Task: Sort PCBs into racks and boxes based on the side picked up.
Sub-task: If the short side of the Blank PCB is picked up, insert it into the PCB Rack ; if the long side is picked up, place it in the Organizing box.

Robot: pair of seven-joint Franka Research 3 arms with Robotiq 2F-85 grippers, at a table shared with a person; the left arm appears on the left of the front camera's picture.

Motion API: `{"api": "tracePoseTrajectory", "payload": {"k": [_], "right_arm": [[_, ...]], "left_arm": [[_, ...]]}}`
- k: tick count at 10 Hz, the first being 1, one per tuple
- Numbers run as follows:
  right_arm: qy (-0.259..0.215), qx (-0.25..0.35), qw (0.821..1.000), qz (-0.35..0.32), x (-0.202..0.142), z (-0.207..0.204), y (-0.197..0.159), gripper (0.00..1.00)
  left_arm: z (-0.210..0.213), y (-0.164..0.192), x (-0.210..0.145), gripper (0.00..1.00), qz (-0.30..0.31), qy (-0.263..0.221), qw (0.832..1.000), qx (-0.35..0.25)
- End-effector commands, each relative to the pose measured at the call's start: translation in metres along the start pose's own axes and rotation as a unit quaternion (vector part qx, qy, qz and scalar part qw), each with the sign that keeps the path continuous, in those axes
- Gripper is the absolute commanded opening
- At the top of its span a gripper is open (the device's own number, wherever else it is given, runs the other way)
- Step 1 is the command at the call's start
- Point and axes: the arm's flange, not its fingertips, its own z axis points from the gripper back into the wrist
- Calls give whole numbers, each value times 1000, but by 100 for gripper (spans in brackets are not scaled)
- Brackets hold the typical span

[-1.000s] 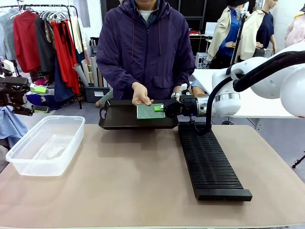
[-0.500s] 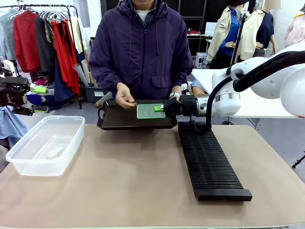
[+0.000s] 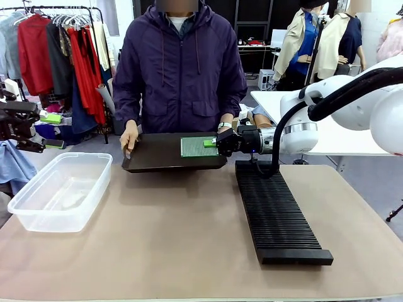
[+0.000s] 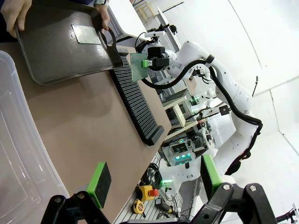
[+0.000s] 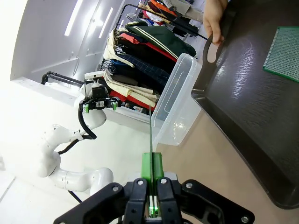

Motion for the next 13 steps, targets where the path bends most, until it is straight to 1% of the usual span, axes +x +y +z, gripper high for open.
{"api": "tracePoseTrajectory", "payload": {"k": [1,9,11,13], "right_arm": [[-4,-1,1000,0,0,-2,1,0],[0,0,1000,0,0,0,0,0],[25,12,999,34,1,16,5,0],[45,32,996,65,-3,42,17,0]], "left_arm": [[1,-1,0,100,4,-1,1000,0],[1,-1,0,100,4,-1,1000,0],[1,-1,0,100,4,-1,1000,0],[1,-1,0,100,4,-1,1000,0]]}}
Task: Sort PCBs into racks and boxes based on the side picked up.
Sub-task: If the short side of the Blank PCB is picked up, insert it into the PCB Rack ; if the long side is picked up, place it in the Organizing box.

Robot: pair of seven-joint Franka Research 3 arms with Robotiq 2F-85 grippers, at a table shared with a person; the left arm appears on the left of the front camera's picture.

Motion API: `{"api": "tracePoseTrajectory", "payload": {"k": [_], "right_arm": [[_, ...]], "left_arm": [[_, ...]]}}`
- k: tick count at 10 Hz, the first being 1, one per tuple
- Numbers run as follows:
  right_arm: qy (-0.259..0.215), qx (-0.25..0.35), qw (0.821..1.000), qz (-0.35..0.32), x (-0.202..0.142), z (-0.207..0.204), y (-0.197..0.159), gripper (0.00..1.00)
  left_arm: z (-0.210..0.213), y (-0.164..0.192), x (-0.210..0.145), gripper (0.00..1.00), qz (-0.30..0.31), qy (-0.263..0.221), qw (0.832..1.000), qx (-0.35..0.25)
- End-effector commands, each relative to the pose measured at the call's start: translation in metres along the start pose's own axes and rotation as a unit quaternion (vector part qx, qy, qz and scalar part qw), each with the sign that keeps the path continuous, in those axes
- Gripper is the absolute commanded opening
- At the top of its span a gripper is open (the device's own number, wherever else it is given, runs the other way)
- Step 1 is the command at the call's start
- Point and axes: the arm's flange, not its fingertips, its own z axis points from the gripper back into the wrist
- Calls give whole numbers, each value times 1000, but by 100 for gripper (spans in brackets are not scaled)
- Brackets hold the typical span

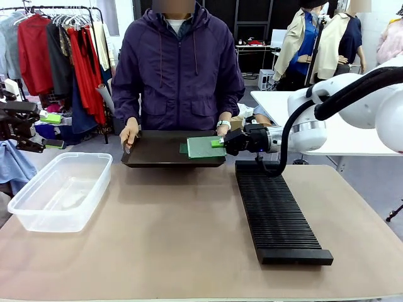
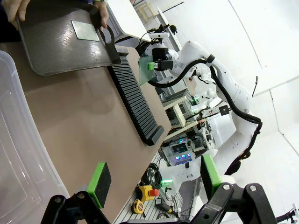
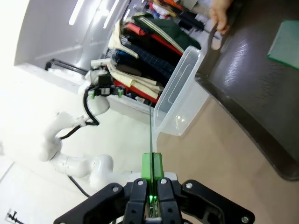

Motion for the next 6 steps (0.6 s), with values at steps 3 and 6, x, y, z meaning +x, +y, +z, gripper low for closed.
{"api": "tracePoseTrajectory", "payload": {"k": [3,6], "right_arm": [[21,-11,995,96,-14,61,31,0],[-6,-33,985,170,-38,104,43,0]], "left_arm": [[1,-1,0,100,4,-1,1000,0],[1,-1,0,100,4,-1,1000,0]]}}
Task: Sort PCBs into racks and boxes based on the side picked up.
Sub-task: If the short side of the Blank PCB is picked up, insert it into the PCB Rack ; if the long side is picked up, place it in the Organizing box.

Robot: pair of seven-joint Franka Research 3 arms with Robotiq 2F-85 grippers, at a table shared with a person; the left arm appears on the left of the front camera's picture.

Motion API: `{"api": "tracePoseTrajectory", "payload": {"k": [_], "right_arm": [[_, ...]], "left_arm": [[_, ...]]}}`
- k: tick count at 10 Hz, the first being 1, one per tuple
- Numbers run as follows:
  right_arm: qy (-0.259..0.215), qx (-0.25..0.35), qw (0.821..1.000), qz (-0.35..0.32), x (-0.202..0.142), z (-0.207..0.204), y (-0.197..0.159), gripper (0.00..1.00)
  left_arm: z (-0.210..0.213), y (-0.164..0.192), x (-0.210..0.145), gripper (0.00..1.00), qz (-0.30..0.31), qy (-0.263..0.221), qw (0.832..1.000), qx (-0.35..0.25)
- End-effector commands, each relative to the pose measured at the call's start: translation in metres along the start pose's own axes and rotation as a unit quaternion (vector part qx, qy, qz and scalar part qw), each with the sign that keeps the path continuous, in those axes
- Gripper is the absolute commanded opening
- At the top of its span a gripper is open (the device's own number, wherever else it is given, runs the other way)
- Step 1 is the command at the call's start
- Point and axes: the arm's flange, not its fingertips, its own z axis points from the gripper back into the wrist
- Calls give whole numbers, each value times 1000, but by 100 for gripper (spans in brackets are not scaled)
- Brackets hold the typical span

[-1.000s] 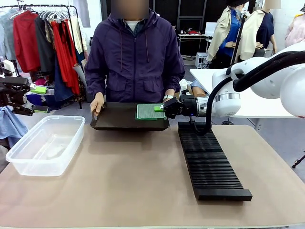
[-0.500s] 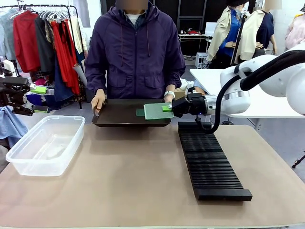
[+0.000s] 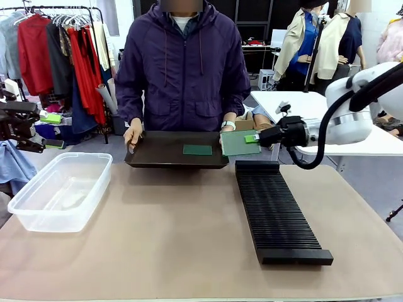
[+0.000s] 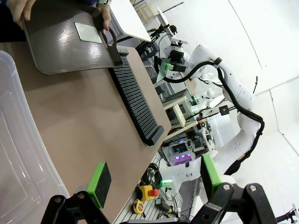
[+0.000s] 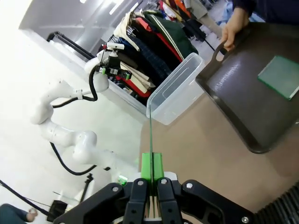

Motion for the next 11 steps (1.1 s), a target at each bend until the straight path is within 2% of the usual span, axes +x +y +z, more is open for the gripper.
{"api": "tracePoseTrajectory", "payload": {"k": [1,4,8,9,11], "right_arm": [[-10,-12,998,56,-25,14,11,0],[-7,-49,990,133,-45,55,1,0],[15,-56,973,225,-58,80,-12,0],[11,-43,961,273,-58,81,-9,0],[10,-40,944,329,-59,83,-12,0]], "left_arm": [[1,-1,0,100,4,-1,1000,0],[1,-1,0,100,4,-1,1000,0],[1,-1,0,100,4,-1,1000,0],[1,-1,0,100,4,-1,1000,0],[1,-1,0,100,4,-1,1000,0]]}}
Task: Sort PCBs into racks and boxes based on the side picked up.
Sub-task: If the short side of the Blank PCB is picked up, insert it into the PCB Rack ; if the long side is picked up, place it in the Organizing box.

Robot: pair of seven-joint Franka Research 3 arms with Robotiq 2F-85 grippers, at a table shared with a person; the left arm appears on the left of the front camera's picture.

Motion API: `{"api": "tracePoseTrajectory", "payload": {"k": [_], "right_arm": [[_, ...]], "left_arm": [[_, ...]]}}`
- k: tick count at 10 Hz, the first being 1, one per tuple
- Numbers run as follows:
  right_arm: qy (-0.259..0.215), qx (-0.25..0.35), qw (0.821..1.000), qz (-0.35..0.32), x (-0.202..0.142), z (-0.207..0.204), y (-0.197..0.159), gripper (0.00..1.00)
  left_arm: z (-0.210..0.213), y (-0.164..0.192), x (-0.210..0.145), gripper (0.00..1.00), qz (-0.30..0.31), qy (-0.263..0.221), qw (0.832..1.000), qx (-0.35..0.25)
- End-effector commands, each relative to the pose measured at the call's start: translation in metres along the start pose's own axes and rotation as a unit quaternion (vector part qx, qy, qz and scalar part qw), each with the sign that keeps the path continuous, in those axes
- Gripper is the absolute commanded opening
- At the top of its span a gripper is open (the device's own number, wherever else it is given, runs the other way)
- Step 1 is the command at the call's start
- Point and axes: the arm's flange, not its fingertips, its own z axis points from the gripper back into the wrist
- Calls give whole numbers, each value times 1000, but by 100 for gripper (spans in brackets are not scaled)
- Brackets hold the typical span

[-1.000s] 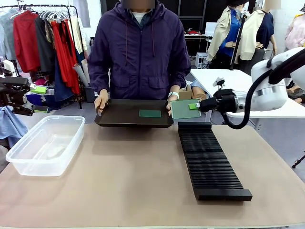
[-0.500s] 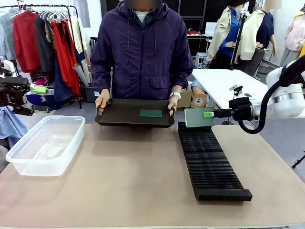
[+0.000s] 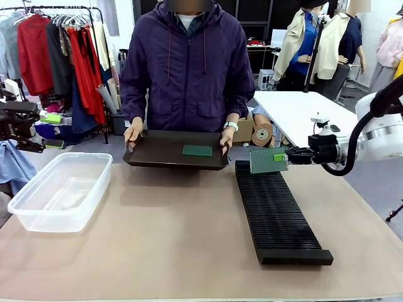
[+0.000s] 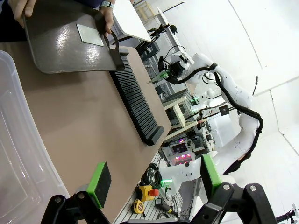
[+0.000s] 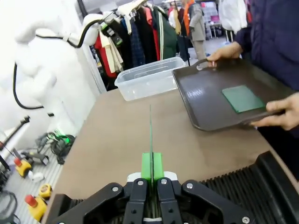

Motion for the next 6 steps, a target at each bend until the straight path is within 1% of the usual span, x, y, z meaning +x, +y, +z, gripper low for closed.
{"api": "tracePoseTrajectory", "payload": {"k": [1,3,6], "right_arm": [[-10,15,998,53,-4,3,-5,0],[-9,11,998,67,-10,7,-14,0],[-39,-9,997,66,-28,16,-27,0]], "left_arm": [[1,-1,0,100,4,-1,1000,0],[1,-1,0,100,4,-1,1000,0],[1,-1,0,100,4,-1,1000,0]]}}
